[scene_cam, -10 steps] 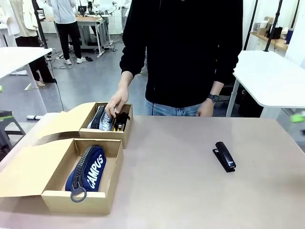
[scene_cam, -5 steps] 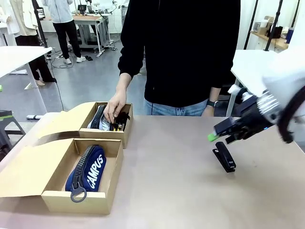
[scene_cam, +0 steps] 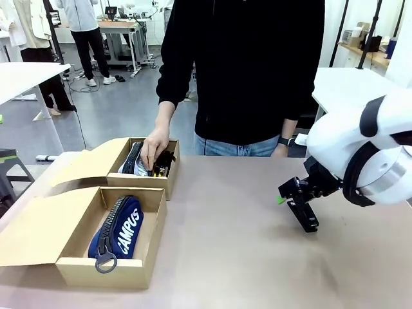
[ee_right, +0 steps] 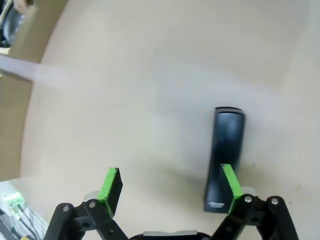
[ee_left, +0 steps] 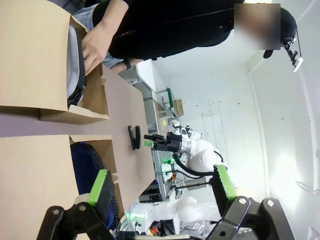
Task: Place items inside the box.
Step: Pick up a Pencil pouch or Stapler and place it inside the Mailer Box closest to the robot.
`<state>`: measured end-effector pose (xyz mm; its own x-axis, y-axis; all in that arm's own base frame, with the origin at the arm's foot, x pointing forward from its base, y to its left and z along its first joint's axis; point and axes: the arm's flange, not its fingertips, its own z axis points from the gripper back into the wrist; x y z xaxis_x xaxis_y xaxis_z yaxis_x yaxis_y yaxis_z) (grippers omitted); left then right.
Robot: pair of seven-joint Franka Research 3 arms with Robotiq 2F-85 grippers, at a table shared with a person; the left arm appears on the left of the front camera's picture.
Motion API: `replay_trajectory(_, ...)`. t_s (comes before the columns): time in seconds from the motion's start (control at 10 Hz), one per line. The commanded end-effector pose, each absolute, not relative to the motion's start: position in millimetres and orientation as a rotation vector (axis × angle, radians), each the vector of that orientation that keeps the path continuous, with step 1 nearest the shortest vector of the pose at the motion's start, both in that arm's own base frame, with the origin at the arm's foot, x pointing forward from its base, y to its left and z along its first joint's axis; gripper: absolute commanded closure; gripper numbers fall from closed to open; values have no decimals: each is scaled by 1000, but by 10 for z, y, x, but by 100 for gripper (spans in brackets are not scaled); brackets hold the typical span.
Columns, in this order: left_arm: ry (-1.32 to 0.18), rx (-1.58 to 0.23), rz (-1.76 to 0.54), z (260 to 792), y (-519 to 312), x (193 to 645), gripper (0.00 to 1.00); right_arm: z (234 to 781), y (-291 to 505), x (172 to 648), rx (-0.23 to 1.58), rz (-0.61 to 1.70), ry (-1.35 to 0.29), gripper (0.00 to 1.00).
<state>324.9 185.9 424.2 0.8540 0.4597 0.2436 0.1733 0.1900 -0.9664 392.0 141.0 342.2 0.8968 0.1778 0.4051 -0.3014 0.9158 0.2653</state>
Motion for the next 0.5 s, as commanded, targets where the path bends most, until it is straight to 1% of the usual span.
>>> replay_trajectory(0.0, -571, -1392, 194, 4243, 1858, 3234, 0, 3123, 1191, 3539, 250, 259, -365, 0)
replay_trajectory(0.4, -571, -1392, 194, 4243, 1858, 3234, 0, 2982, 1101, 3601, 170, 281, -330, 0)
